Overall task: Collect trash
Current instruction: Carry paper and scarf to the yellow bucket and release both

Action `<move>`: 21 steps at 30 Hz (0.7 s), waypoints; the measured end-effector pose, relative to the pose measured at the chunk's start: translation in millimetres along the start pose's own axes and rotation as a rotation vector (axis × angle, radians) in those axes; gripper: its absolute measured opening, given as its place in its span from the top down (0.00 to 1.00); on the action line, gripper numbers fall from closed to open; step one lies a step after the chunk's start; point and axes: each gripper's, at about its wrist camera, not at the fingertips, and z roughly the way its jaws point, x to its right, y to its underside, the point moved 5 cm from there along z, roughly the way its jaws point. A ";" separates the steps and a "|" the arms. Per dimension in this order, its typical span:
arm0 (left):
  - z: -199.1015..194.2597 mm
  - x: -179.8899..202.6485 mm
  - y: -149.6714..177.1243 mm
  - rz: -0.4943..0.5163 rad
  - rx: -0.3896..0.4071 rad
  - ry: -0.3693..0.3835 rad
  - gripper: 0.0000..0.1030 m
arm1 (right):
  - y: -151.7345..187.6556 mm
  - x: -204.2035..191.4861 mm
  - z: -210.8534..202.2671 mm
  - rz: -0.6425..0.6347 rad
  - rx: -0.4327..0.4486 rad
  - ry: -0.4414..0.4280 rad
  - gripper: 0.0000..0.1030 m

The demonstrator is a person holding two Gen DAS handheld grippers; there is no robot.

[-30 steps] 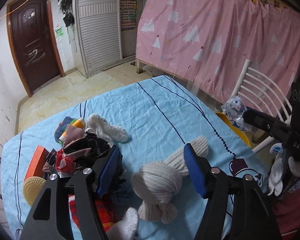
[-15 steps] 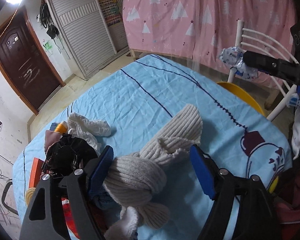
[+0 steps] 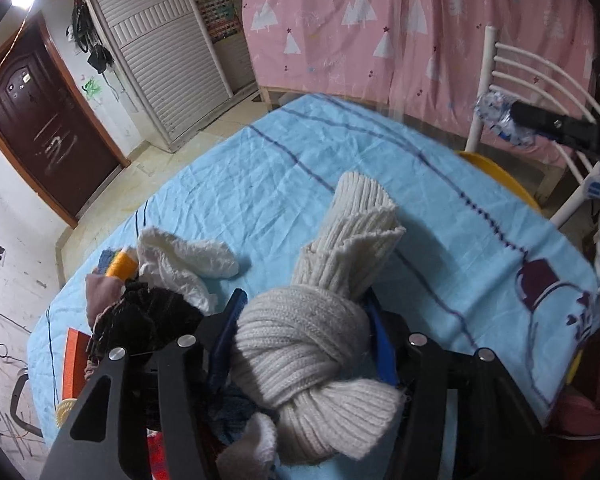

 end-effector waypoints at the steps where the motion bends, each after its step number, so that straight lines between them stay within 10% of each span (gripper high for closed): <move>1: -3.6 2.1 -4.1 -0.001 0.011 0.011 0.53 | -0.9 4.2 -0.8 -0.001 0.004 0.018 0.56; 8: -38.1 30.0 -56.8 -0.042 0.136 0.155 0.53 | -4.8 37.7 -6.0 -0.003 0.023 0.157 0.55; 12: -44.5 51.0 -84.8 -0.089 0.183 0.261 0.53 | -4.8 55.4 -6.9 0.013 0.021 0.211 0.38; 21: -17.4 120.7 -118.1 -0.110 0.141 0.433 0.52 | -16.6 85.0 -43.0 0.108 0.150 0.284 0.36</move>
